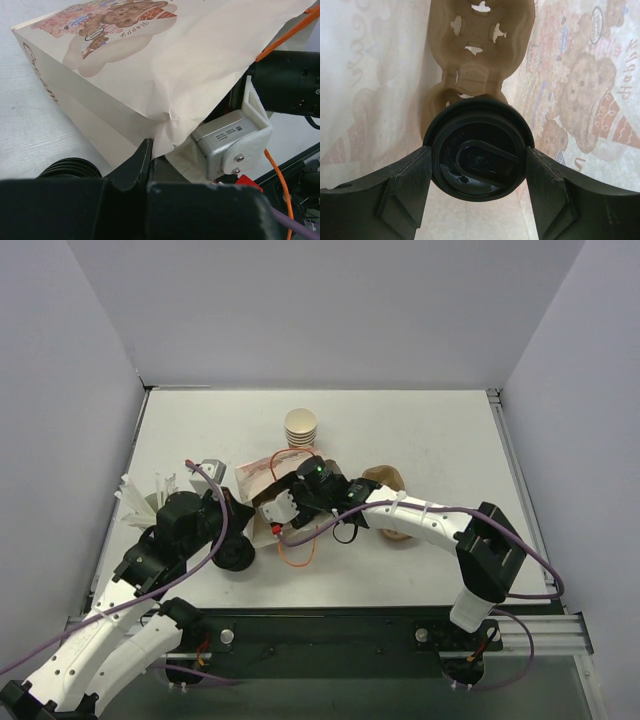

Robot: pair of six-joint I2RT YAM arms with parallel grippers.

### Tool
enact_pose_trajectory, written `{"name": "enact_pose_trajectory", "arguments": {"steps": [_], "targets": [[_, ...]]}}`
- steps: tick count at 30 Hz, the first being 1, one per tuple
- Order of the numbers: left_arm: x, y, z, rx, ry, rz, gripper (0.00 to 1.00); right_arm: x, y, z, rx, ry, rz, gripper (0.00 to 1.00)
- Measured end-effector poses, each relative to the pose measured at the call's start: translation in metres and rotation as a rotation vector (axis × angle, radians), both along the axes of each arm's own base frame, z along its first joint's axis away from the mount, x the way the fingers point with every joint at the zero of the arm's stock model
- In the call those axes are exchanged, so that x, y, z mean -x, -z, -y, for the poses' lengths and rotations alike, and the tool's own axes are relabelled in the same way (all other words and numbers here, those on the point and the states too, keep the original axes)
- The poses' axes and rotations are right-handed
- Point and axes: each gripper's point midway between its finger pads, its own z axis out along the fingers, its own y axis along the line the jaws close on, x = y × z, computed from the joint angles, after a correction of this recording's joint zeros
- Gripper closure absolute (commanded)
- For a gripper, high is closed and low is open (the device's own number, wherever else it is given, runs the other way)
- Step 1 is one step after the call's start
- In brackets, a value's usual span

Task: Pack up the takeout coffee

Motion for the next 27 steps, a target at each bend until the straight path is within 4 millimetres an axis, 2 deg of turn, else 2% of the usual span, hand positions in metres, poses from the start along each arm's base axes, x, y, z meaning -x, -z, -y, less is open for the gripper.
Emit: {"name": "enact_pose_trajectory", "arguments": {"steps": [27], "targets": [[-0.003,0.0,0.012,0.041,0.035,-0.023,1.0,0.007,0.011,0.002,0.035,-0.033,-0.024,0.52]]}}
